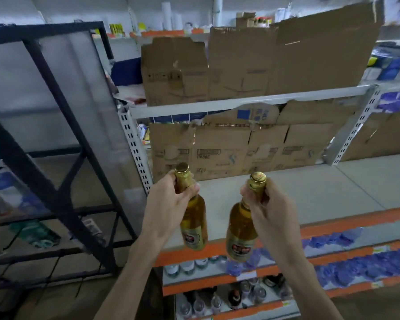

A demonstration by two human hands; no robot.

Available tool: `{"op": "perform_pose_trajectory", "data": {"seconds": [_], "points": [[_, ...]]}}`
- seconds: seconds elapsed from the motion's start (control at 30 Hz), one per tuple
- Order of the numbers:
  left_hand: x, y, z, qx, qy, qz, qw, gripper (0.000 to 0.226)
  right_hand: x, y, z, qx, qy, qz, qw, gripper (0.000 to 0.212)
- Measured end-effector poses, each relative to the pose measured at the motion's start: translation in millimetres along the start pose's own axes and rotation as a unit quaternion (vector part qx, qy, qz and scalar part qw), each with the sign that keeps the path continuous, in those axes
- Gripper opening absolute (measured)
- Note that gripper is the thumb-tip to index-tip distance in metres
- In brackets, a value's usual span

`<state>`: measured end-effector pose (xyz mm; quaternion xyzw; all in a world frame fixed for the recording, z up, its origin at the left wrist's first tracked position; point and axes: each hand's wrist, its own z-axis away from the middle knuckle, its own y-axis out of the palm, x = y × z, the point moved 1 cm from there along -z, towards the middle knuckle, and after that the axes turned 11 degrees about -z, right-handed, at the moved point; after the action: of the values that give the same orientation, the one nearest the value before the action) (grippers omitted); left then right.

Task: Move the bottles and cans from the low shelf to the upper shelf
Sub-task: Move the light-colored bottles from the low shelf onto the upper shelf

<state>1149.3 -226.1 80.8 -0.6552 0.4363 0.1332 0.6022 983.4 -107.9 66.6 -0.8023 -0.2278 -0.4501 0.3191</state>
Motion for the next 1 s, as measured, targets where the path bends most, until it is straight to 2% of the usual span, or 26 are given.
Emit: {"op": "perform_pose_trajectory", "data": {"seconds": [0.2,0.47,0.57,0.73,1.0], "points": [[14,17,-80,0.029,-0.033,0.022,0.999,0.018,-17,29,-79,-0.014,0.004,-0.025,1.000,0.016],[1,47,-119,-0.009,-0.054,-0.031,0.998,0.030,-47,28,-142,0.002,-0.010,-0.035,0.999,0.018],[-8,57,-117,-0.021,-0.065,-0.018,0.998,0.036,-59,19,-157,0.023,-0.009,-0.043,0.999,0.019],[-27,66,-103,-0.036,-0.073,-0.036,0.996,0.028,-58,3,-160,0.057,-0.019,-0.026,0.998,0.020],[-52,33,3,-0.075,-0.019,-0.033,0.996,0.027,-24,-52,-63,0.022,-0.067,-0.005,0.997,0.013]]}}
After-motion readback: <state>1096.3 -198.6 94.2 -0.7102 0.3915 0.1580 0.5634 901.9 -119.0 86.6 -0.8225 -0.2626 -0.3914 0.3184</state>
